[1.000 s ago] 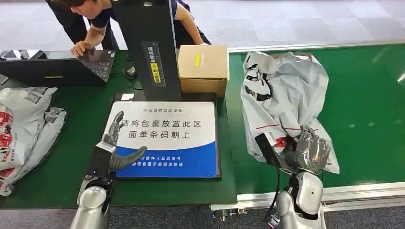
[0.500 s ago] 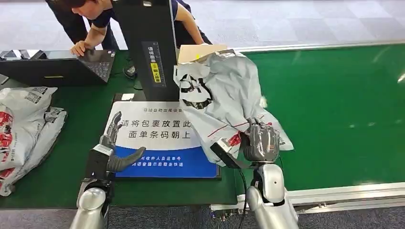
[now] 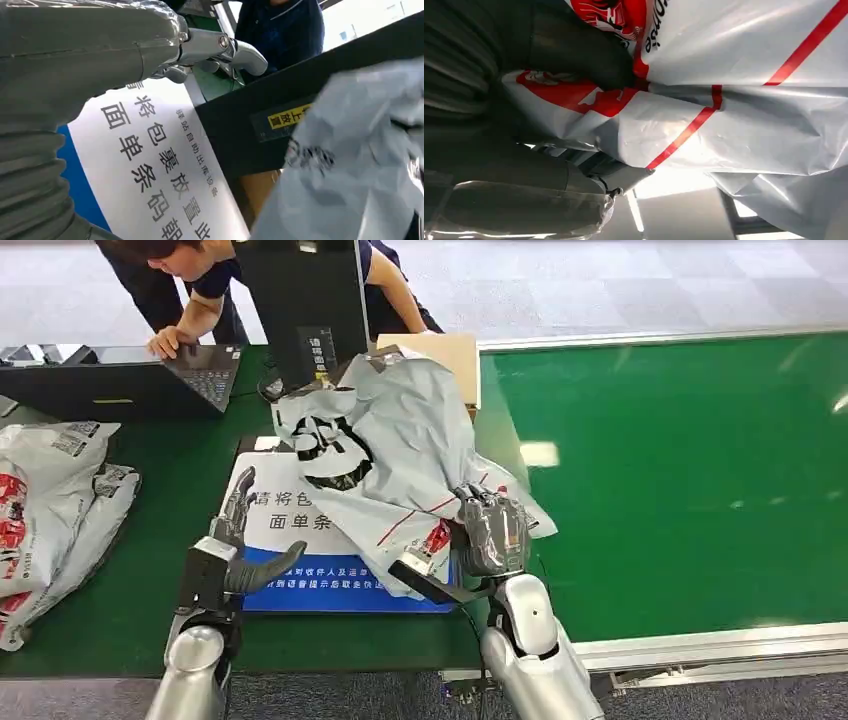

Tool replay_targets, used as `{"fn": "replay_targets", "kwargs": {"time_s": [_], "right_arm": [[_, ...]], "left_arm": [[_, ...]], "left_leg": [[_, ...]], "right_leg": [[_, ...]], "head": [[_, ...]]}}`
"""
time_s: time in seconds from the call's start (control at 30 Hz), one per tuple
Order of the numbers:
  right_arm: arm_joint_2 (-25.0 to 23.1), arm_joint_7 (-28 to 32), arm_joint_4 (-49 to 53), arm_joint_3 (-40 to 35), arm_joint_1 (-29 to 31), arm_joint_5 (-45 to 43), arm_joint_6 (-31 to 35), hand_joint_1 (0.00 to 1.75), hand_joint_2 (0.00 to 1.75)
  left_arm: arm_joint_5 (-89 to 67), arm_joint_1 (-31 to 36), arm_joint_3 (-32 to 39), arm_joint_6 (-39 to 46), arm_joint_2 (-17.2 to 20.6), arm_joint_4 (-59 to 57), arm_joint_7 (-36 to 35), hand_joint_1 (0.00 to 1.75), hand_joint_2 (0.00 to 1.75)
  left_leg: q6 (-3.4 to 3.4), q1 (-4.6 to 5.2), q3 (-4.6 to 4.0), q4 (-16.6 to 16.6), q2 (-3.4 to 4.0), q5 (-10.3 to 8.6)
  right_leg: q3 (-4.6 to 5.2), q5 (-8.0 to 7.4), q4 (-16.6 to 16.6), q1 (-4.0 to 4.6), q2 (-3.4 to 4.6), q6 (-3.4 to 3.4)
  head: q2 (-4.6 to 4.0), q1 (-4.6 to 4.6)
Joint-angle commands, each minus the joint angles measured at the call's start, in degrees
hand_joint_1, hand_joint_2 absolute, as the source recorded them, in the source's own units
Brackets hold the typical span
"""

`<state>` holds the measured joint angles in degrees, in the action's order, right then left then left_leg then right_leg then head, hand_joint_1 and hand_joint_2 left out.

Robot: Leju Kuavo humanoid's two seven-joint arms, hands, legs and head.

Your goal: Moved the parcel from conveyor to table for the left to box.

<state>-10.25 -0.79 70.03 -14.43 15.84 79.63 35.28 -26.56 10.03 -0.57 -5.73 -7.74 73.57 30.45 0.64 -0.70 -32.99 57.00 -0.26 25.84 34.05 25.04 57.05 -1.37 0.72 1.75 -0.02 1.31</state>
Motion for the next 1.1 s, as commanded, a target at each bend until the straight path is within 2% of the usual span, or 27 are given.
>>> {"fn": "replay_targets", "kwargs": {"time_s": [0.03,0.27,0.4,0.47,0.57,0.67,0.93,0.97,1.03,1.1], "right_arm": [[-0.17,1.05,-7.92,-6.54,6.14,-1.61,-0.39,1.54,1.75],[-0.8,2.09,-16.06,-7.28,10.56,-5.99,-1.43,1.5,1.75],[-1.06,2.75,-22.28,-6.51,12.5,-7.05,1.15,1.45,1.75],[-1.08,3.38,-23.45,-6.02,12.63,-7.64,1.7,1.41,1.75],[-0.99,3.16,-24.57,-5.38,12.68,-7.29,1.95,1.45,1.75],[-1.3,3.75,-25.51,-5.0,12.81,-7.55,1.75,1.43,1.75],[-1.8,5.42,-28.13,-4.34,14.36,-9.42,2.08,1.43,1.75],[-1.83,6.55,-28.67,-4.42,14.67,-9.91,2.45,1.4,1.75],[-1.91,7.76,-28.92,-4.45,14.79,-10.74,2.93,1.43,1.75],[-2.04,11.12,-29.17,-5.03,15.0,-12.33,3.72,1.36,1.75]], "left_arm": [[0.45,3.29,-1.99,0.35,1.85,-5.98,0.23,0.0,1.75],[0.87,3.41,-2.02,0.76,2.02,-5.97,0.47,0.0,1.75],[1.31,4.0,-1.52,1.16,1.82,-6.02,0.76,0.0,1.75],[1.78,4.14,-0.85,2.17,1.37,-5.67,1.4,0.0,1.75],[3.06,4.64,2.78,9.82,-0.82,-4.37,1.73,0.0,1.75],[8.69,4.78,5.92,12.66,-1.69,-1.95,3.51,0.0,1.75],[13.53,4.49,7.19,14.31,-2.55,1.47,6.7,0.0,1.75],[13.56,4.71,6.69,14.24,-2.46,1.34,6.66,0.0,1.75],[13.58,5.11,6.28,14.15,-2.41,0.76,6.52,0.0,1.75],[13.6,5.73,5.76,14.03,-2.33,-0.36,6.47,0.0,1.75]], "left_leg": [[-0.02,0.01,0.16,-0.08,0.12,0.0],[-0.01,0.0,0.13,-0.06,0.09,-0.01],[-0.03,0.0,0.33,-0.16,0.02,-0.04],[-0.02,-0.02,0.28,-0.14,0.06,-0.02],[-0.01,-0.01,0.1,-0.03,-0.01,0.0],[-0.03,-0.03,0.2,-0.06,0.02,0.02],[-0.03,-0.01,0.05,0.01,0.03,0.0],[-0.03,-0.02,0.07,0.01,0.02,0.0],[-0.02,-0.01,0.04,0.0,0.01,-0.01],[-0.02,-0.01,0.08,-0.01,-0.02,-0.01]], "right_leg": [[-0.11,-0.02,-0.04,0.02,0.05,-0.12],[-0.09,-0.02,-0.04,0.02,0.04,-0.08],[-0.31,-0.01,-0.12,0.05,-0.1,-0.21],[-0.26,-0.02,-0.11,0.05,-0.04,-0.17],[-0.1,0.01,-0.03,0.03,-0.05,-0.08],[-0.2,0.03,-0.05,0.06,-0.07,-0.15],[-0.04,0.0,0.02,0.03,-0.03,-0.08],[-0.07,0.0,0.01,0.05,-0.05,-0.1],[-0.05,0.0,0.0,0.03,-0.05,-0.07],[-0.09,0.01,0.01,0.03,-0.09,-0.1]], "head": [[0.0,0.0],[0.0,0.0],[0.0,0.0],[0.0,0.0],[0.0,0.0],[0.0,0.0],[0.0,0.0],[0.0,0.0],[0.0,0.0],[0.0,0.0]]}}
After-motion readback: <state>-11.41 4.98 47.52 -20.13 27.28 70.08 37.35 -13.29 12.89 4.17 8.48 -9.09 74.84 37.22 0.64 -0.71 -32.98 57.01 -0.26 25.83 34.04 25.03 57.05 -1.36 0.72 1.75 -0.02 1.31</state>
